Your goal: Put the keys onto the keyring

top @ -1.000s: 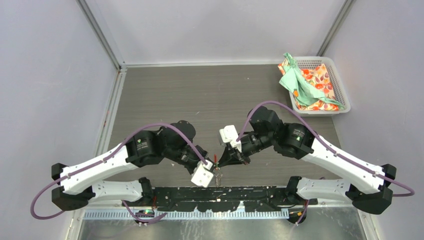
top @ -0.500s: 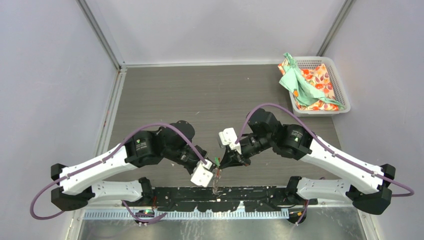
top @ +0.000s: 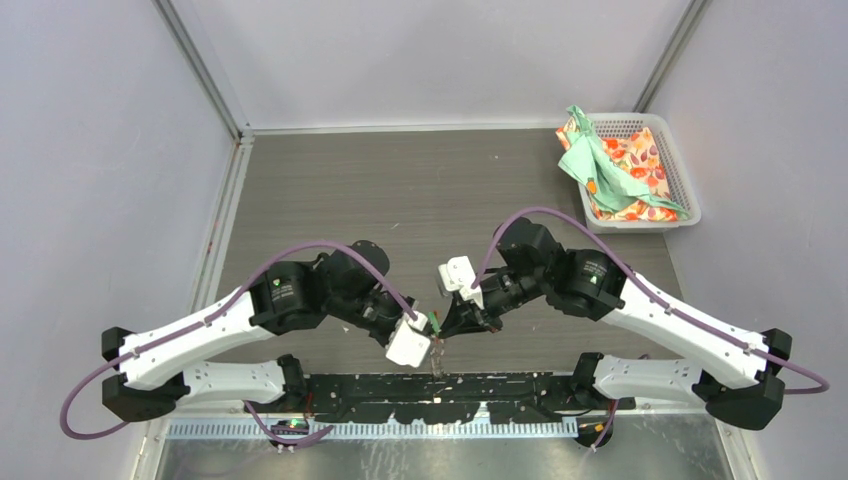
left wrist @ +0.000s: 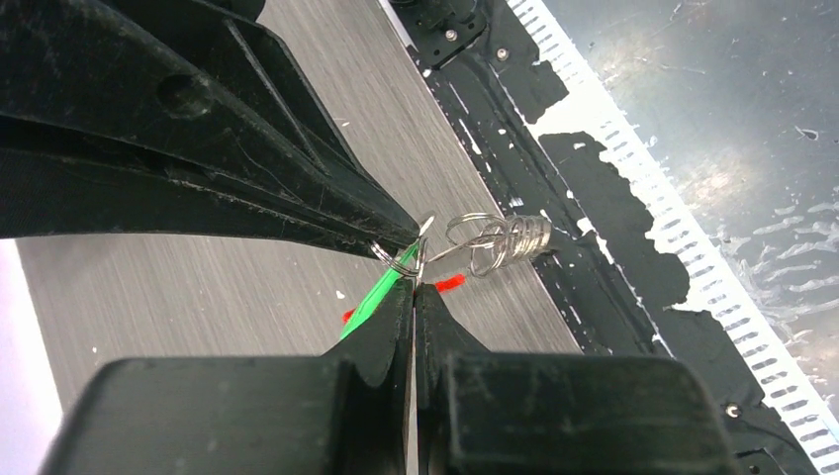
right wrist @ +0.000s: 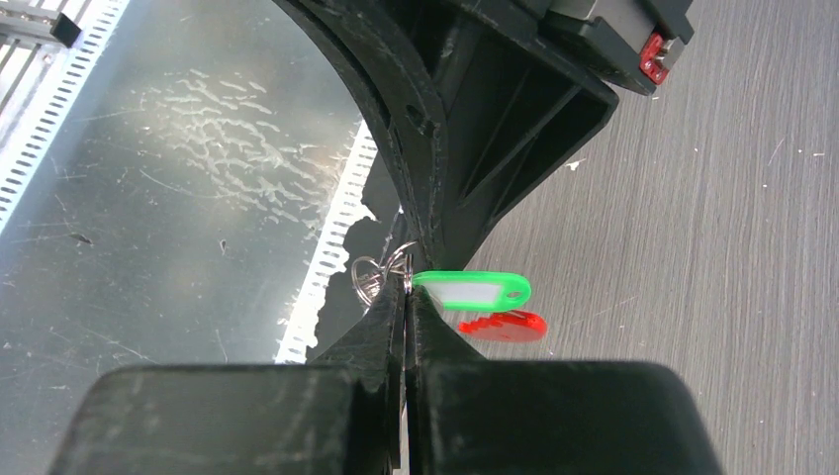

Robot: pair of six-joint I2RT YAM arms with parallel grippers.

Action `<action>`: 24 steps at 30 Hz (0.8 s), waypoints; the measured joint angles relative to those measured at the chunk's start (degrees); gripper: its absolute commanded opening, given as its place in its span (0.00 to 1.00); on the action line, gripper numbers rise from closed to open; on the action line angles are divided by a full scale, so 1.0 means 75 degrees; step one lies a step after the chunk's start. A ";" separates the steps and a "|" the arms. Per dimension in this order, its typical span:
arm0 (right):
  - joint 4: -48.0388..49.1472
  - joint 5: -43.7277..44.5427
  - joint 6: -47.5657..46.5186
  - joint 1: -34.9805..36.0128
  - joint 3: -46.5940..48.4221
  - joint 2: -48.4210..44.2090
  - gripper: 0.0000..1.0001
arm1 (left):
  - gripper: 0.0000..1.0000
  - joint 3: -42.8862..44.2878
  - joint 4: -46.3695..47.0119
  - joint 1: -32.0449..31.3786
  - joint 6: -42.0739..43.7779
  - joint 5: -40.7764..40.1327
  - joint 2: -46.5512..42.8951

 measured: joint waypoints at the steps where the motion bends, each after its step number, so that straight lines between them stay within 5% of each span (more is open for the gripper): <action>1: 0.0000 0.0000 -0.0003 0.0000 0.0000 -0.0009 0.01 | 0.00 0.0000 0.0029 0.0017 -0.0067 -0.0009 0.0000; 24: 0.0245 0.0029 0.0012 -0.0035 -0.0157 -0.0099 0.01 | 0.00 -0.0189 0.0315 0.0248 -0.0889 -0.0012 -0.0108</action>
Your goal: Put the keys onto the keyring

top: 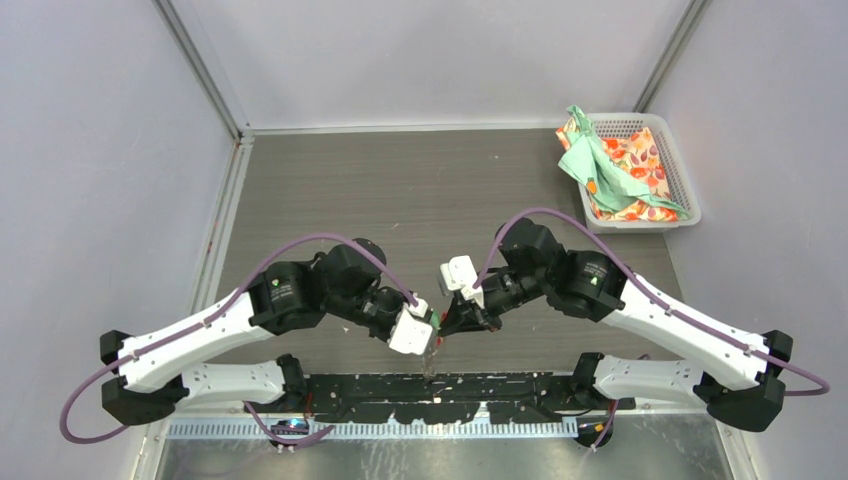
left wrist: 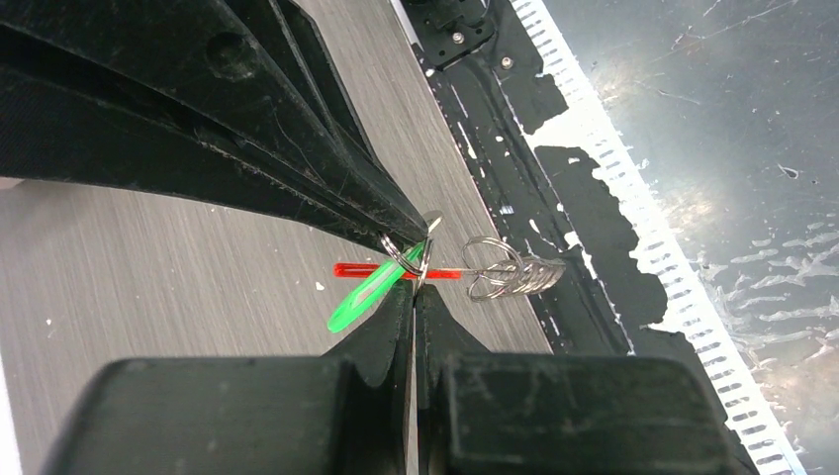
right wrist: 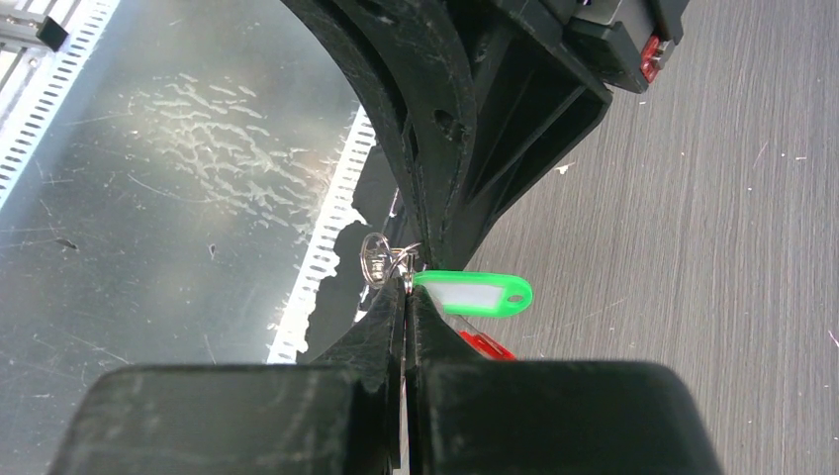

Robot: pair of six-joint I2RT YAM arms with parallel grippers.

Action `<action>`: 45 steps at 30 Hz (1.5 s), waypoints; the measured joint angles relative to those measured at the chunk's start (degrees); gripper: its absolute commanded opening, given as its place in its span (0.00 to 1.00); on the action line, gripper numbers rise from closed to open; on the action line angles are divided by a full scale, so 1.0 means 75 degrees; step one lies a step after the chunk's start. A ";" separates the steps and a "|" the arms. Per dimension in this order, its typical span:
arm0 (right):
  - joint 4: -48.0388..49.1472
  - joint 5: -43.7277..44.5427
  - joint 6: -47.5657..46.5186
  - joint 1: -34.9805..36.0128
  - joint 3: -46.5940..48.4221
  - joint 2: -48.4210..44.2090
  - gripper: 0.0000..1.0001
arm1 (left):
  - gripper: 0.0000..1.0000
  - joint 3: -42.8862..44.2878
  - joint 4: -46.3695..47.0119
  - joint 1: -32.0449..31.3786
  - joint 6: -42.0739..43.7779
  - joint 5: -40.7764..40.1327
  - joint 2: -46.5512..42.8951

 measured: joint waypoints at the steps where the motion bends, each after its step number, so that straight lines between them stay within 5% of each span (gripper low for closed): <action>1: 0.0009 0.0000 0.0003 0.0000 -0.0003 0.0000 0.01 | 0.00 0.0000 0.0000 0.0006 -0.0003 -0.0003 0.0000; 45: 0.0329 0.0184 -0.0297 -0.0058 -0.0166 -0.0119 0.01 | 0.00 -0.0393 0.0536 0.0490 -0.0799 0.0012 -0.0286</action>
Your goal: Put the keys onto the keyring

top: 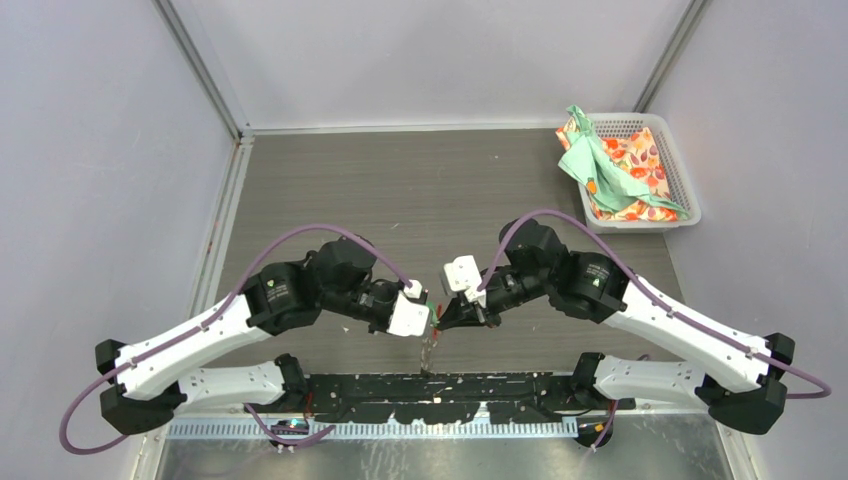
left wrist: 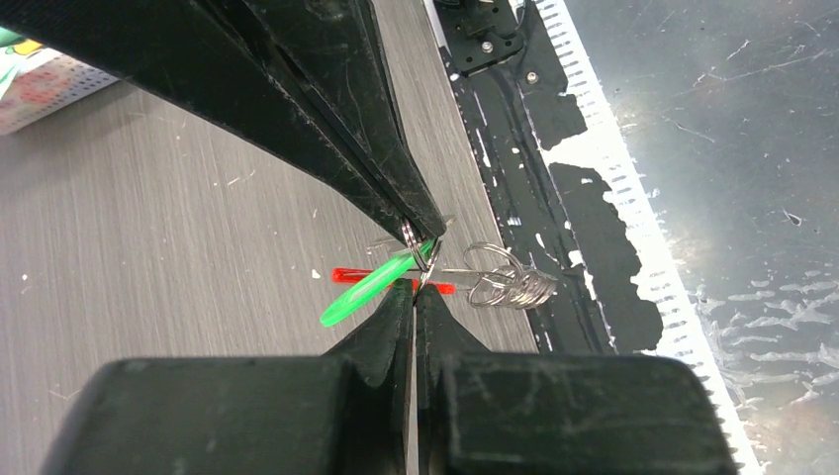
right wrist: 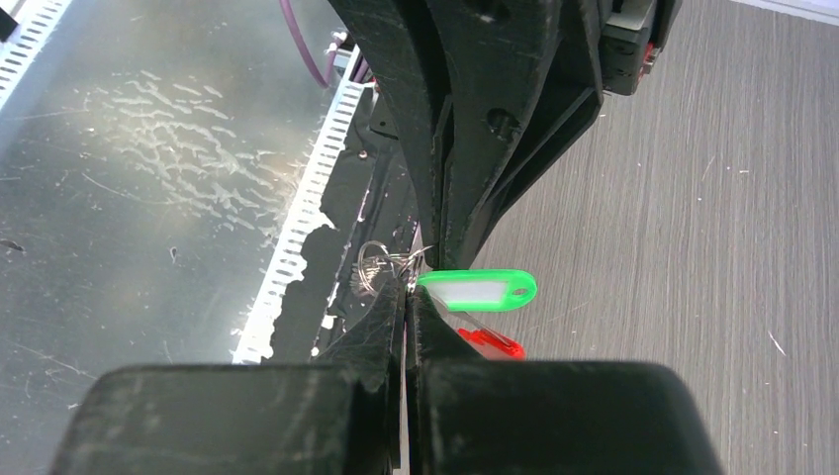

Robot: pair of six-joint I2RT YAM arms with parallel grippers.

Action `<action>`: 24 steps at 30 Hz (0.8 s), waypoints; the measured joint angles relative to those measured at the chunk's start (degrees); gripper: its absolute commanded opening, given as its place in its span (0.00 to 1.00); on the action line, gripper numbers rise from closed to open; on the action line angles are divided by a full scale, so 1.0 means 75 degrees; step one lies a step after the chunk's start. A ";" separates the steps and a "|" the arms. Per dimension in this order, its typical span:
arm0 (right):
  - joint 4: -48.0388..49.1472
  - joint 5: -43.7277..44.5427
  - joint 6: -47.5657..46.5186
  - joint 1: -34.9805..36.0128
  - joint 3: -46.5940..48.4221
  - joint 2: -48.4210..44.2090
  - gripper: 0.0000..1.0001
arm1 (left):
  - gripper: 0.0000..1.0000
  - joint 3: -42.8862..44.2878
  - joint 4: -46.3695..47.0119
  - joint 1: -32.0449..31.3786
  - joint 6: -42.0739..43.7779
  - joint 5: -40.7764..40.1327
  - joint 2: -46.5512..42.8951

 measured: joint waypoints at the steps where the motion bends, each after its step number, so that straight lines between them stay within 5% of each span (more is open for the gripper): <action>1: -0.0003 0.0003 -0.0023 0.0000 0.0000 -0.0009 0.01 | 0.00 -0.0006 0.0015 0.0000 -0.0003 0.0003 0.0000; 24: -0.0154 0.0230 -0.0414 -0.0009 0.0041 -0.0149 0.01 | 0.00 -0.0181 0.0399 0.0280 -0.0490 0.0055 -0.0114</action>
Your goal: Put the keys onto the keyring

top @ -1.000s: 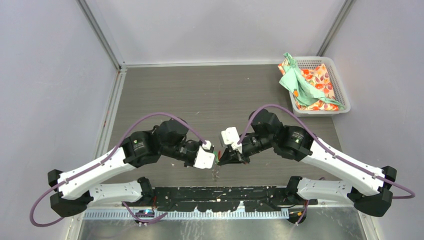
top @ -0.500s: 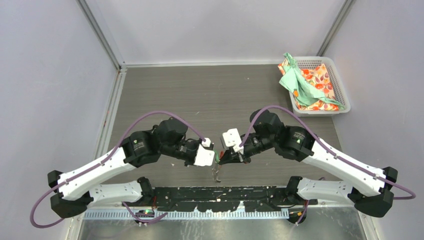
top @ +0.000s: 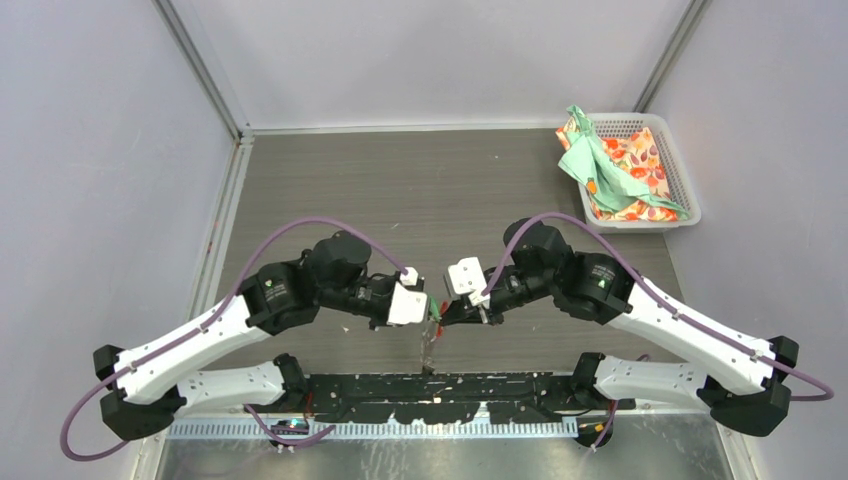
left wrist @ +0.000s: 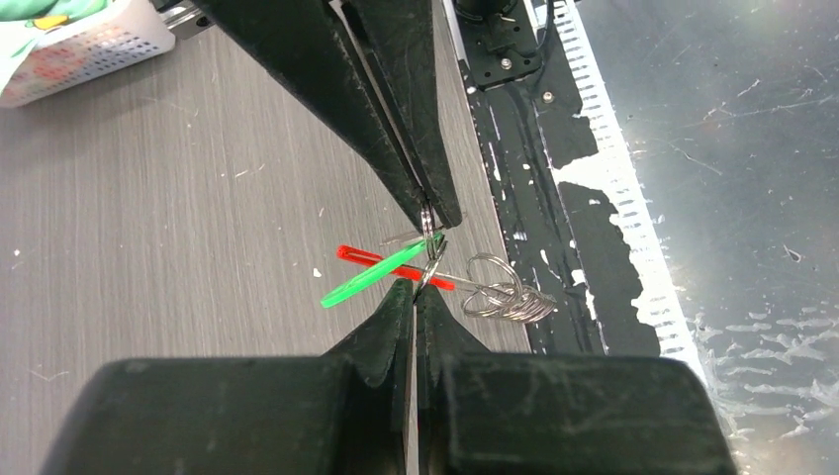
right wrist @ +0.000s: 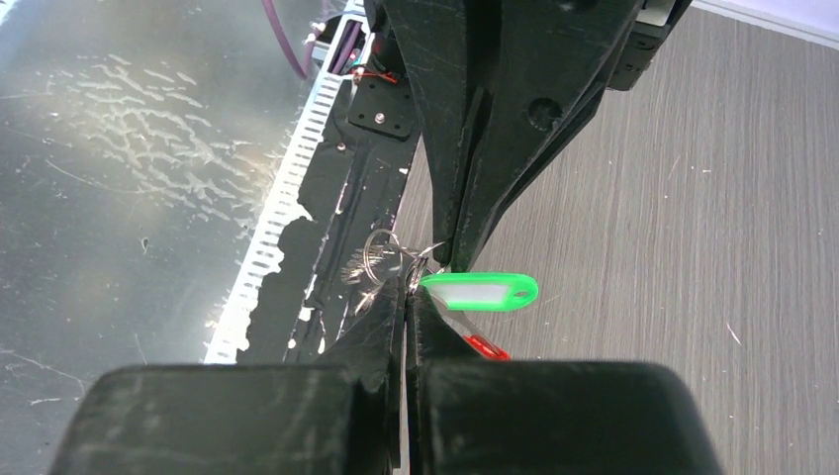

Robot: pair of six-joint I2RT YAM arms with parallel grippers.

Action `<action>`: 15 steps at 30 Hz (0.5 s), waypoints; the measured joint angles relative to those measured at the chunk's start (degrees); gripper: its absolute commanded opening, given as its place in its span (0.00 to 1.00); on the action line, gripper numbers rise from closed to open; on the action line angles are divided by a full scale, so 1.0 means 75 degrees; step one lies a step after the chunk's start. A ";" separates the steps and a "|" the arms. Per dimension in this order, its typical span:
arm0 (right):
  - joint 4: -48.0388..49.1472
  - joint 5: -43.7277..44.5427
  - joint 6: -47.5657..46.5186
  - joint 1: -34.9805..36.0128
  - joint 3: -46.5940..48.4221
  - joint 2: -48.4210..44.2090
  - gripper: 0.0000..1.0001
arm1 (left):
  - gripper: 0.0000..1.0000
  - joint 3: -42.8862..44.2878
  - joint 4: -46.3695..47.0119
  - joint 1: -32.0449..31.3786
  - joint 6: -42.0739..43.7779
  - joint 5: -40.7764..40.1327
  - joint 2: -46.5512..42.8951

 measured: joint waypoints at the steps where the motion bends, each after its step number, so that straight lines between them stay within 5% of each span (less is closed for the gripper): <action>1: 0.0000 0.0012 -0.0006 0.0000 0.0000 0.0000 0.01 | 0.00 -0.0017 0.0029 0.0032 -0.0052 0.0003 -0.0012; 15: -0.0210 0.0102 -0.0102 -0.0006 0.0023 -0.0047 0.01 | 0.00 -0.0096 0.0315 0.0294 -0.0431 0.0006 -0.0087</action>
